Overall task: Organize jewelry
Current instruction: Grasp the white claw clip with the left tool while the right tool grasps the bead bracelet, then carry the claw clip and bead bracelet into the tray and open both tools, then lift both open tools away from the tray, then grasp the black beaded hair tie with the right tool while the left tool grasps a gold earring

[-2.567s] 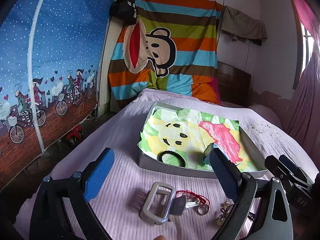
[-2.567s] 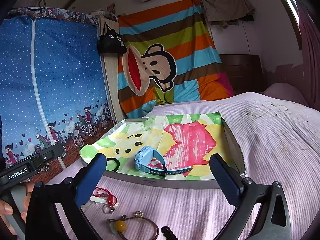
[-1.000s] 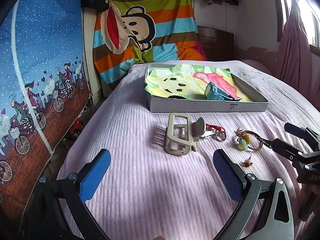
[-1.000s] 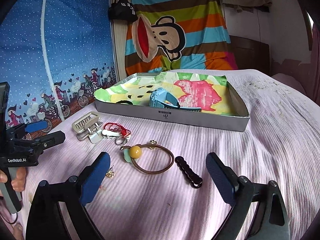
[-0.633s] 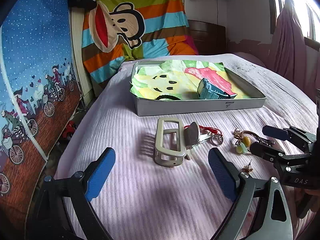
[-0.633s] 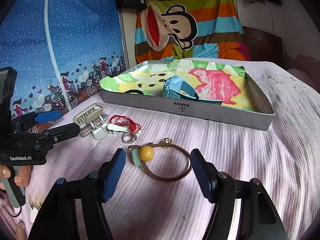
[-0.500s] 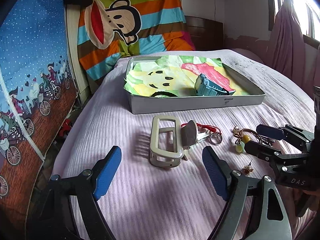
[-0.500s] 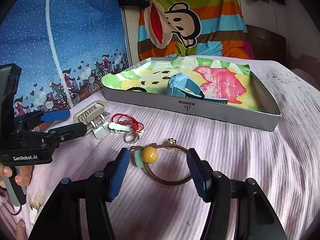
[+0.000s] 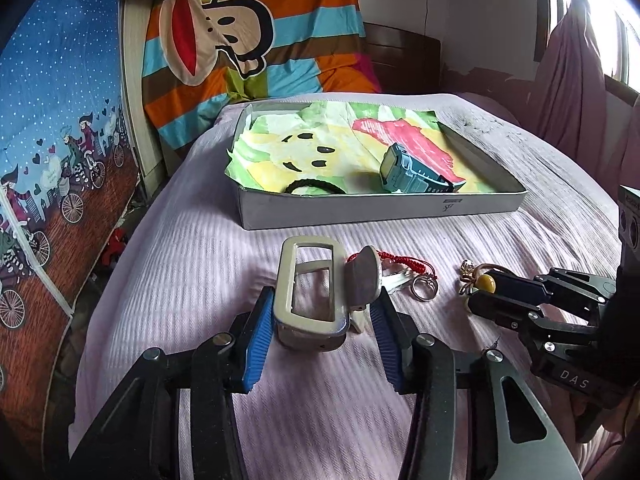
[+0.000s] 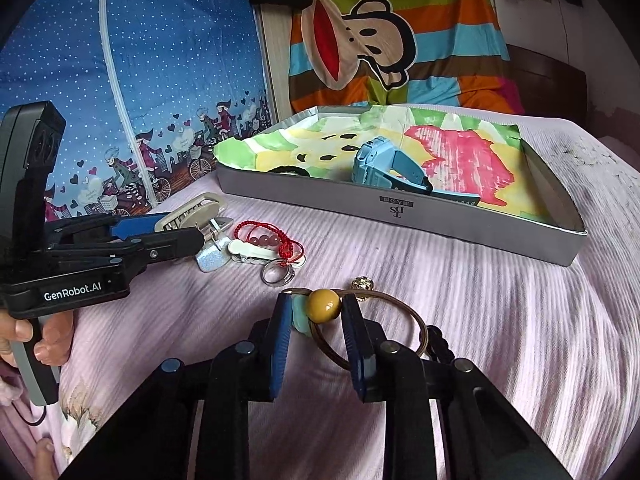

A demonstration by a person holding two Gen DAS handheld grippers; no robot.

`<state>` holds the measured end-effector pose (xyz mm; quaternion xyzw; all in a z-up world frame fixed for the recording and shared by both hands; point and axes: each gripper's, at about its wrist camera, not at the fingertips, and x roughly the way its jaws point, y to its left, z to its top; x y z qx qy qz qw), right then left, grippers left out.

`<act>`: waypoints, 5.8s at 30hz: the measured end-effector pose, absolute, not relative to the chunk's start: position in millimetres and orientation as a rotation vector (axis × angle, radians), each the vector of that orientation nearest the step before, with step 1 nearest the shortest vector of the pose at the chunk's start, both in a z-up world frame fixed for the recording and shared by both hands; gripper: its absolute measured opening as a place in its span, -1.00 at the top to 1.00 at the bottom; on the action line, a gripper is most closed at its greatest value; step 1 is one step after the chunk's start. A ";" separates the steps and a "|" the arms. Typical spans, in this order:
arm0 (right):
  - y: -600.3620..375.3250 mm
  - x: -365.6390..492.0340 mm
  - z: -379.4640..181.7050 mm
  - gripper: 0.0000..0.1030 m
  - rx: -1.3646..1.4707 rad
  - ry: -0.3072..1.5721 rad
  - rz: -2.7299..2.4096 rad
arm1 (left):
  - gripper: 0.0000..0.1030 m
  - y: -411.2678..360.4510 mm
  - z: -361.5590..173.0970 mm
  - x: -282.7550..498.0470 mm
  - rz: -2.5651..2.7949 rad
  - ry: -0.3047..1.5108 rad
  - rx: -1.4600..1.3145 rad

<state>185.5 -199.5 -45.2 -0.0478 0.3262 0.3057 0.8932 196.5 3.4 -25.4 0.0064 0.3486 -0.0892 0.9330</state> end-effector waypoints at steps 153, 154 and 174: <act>-283.6 179.1 -50.8 0.07 -0.034 0.754 0.440 | -0.78 -62.2 -29.4 136.3 -0.220 0.658 -0.017; -283.5 180.1 -51.6 0.13 -0.031 0.758 0.441 | -0.72 -63.8 -30.3 137.4 -0.237 0.663 -0.011; -276.4 198.1 -67.5 0.70 0.034 0.848 0.509 | 0.53 -90.1 -60.1 162.9 -0.358 0.729 0.049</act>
